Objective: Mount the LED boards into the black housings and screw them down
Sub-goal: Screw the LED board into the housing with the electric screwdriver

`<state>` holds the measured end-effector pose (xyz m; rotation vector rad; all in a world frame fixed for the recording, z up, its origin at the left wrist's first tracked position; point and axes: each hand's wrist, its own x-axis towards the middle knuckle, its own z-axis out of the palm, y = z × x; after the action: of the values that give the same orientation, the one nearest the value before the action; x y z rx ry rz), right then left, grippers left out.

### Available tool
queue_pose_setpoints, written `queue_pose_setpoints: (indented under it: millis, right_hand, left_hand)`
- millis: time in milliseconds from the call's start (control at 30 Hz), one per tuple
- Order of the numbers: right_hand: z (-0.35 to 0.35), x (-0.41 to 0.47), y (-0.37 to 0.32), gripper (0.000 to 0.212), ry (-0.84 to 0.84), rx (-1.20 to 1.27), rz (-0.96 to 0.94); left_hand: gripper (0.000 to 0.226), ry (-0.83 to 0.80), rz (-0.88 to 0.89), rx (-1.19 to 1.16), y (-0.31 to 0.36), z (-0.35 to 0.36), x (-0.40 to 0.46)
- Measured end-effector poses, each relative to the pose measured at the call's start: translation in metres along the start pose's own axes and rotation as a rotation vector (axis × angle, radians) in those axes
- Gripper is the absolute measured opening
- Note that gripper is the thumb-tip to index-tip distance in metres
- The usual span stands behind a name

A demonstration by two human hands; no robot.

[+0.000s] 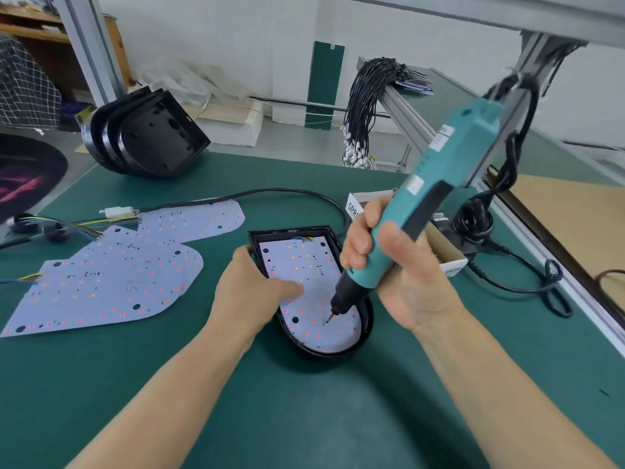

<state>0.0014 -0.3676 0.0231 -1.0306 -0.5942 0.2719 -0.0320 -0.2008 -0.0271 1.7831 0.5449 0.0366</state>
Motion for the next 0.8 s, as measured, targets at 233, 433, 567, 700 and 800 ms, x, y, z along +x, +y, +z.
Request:
queue_pose_setpoints:
  millis: [233,433,567,700,800]
  right_hand:
    - [-0.012,-0.004,-0.01,0.029,-0.128,-0.008,0.086]
    - [-0.017,0.009,-0.018,0.028,-0.542,-0.045,0.169]
    - [-0.016,0.014,-0.016,0.039,-0.351,0.135,0.11]
    - [-0.031,0.018,-0.037,0.056,0.029,0.432,-0.051]
    - [-0.047,0.014,-0.051,0.061,0.2,0.359,-0.139]
  left_hand:
    - [0.049,-0.021,-0.009,-0.027,0.003,0.0,-0.003]
    - [0.045,-0.037,-0.012,-0.035,0.008,0.003,-0.002]
    - [0.047,-0.037,-0.013,-0.074,0.006,0.002,-0.004]
    - [0.063,-0.013,0.009,-0.132,0.002,-0.001,-0.008]
    - [0.094,0.026,0.066,-0.035,0.005,-0.003,-0.009]
